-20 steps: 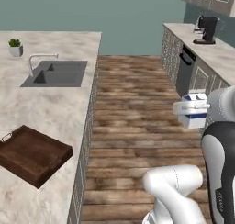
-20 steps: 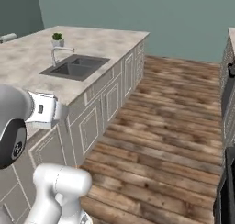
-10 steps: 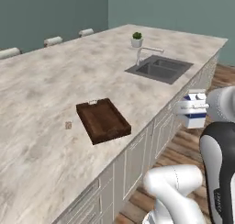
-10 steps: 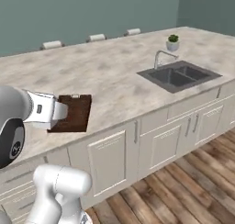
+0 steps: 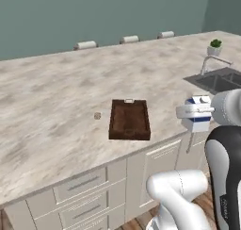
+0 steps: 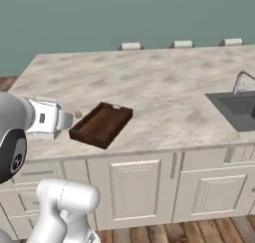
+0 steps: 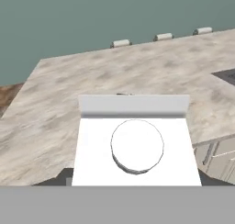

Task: Take out the milk from the fridge and place it on the tray on the counter. Then take the sugar cube near the tray and place it in the tray.

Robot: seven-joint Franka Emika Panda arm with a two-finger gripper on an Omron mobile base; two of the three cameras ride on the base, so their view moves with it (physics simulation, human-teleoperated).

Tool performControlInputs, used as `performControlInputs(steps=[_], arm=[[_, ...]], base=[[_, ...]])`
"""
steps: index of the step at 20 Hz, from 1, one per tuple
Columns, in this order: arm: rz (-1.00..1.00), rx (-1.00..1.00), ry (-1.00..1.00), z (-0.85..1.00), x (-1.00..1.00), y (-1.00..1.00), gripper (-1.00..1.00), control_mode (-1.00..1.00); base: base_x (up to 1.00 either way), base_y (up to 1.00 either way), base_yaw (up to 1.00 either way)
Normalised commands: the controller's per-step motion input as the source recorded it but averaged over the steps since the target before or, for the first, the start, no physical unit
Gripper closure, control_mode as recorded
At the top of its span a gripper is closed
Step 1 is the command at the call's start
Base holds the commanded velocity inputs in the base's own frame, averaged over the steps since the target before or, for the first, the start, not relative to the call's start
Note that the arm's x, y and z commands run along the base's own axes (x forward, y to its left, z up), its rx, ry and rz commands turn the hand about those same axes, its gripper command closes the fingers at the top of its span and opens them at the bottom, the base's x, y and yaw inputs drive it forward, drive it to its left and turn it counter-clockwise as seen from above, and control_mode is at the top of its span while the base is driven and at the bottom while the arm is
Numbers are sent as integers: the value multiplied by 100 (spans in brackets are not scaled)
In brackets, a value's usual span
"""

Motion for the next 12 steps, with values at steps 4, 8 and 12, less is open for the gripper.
performControlInputs(steps=[4,8,12], arm=[[0,0,0,0,0,0,100,100],[0,0,0,0,0,0,100,100],[0,0,0,0,0,0,100,100]], base=[[7,-91,54],[70,-24,47],[45,-33,35]])
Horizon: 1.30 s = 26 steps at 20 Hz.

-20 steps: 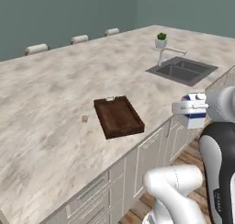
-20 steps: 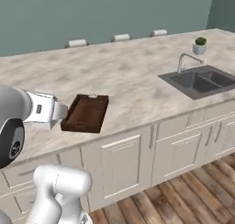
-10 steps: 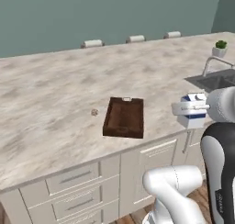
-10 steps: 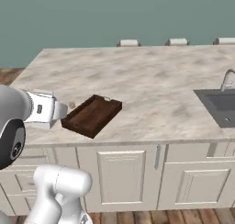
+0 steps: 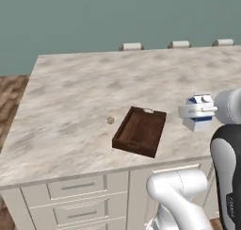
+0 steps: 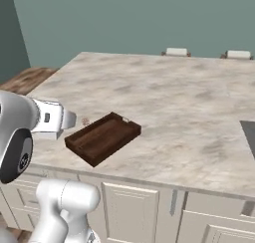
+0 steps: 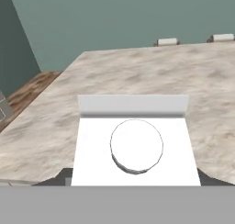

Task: Take out the milk from the fridge and place it on the tray on the counter. Then take the sugar cube near the tray and place it in the tray.

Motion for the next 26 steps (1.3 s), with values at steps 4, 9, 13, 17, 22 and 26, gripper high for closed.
performControlInputs(steps=[4,9,13,17,22,26], arm=[[0,0,0,0,0,0,100,100],[0,0,0,0,0,0,100,100],[0,0,0,0,0,0,100,100],[0,0,0,0,0,0,100,100],[0,0,0,0,0,0,100,100],[0,0,0,0,0,0,100,100]], base=[[12,17,6],[-11,37,-11],[-4,87,-23],[9,69,-12],[-1,-46,0],[-9,-84,0]])
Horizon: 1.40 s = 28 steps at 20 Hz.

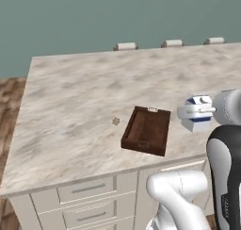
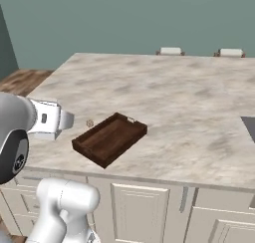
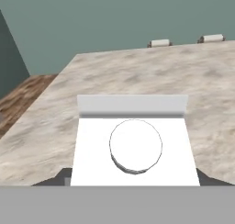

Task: Take out the milk from the fridge and place it on the tray on the counter. Then take the sugar cube near the tray and place it in the tray.

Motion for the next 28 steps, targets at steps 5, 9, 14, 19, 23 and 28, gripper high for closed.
performControlInputs(steps=[5,9,14,19,23,28], arm=[[0,0,0,0,0,0,100,100],[0,0,0,0,0,0,100,100],[0,0,0,0,0,0,100,100],[0,0,0,0,0,0,100,100],[0,0,0,0,0,0,100,100],[0,0,0,0,0,0,100,100]], base=[[9,-22,0],[51,0,0],[64,0,0],[6,0,1],[-1,0,4],[-20,0,1]])
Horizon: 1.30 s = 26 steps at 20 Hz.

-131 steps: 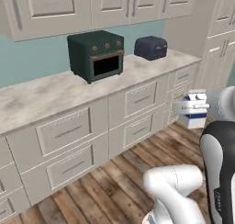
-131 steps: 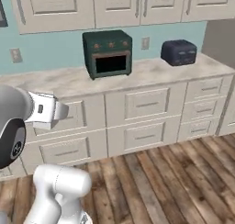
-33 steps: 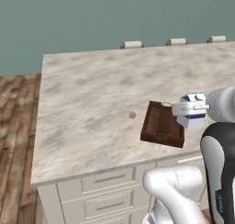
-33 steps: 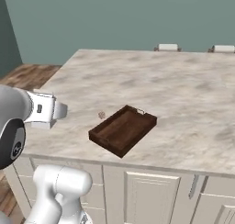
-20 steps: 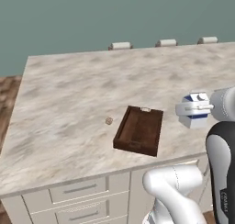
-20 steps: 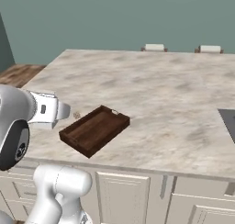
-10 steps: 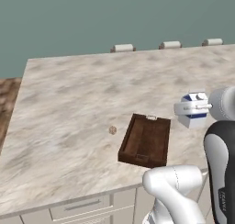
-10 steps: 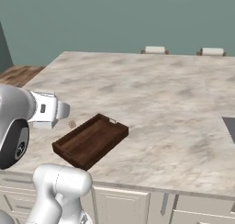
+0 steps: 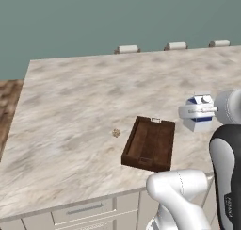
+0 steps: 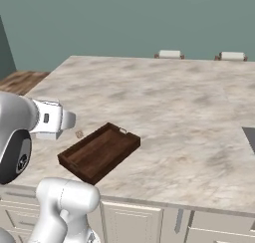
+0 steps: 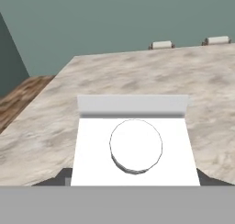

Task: Take out the milk from the fridge and place it on the tray on the counter. Then take the sugar cube near the tray and place it in the tray.

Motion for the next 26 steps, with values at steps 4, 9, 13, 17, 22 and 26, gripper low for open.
performControlInputs(steps=[4,9,13,17,22,26], arm=[[0,0,0,-13,8,0,100,-100],[5,0,2,-53,36,-6,100,-100],[14,-2,2,-89,34,-9,100,-100],[22,-2,-1,-66,49,-13,100,-100],[22,0,0,-58,79,-11,100,-100],[32,0,-10,-67,66,-14,100,-100]], base=[[0,0,0],[0,0,0],[0,0,0],[0,0,0],[0,0,0],[0,0,0]])
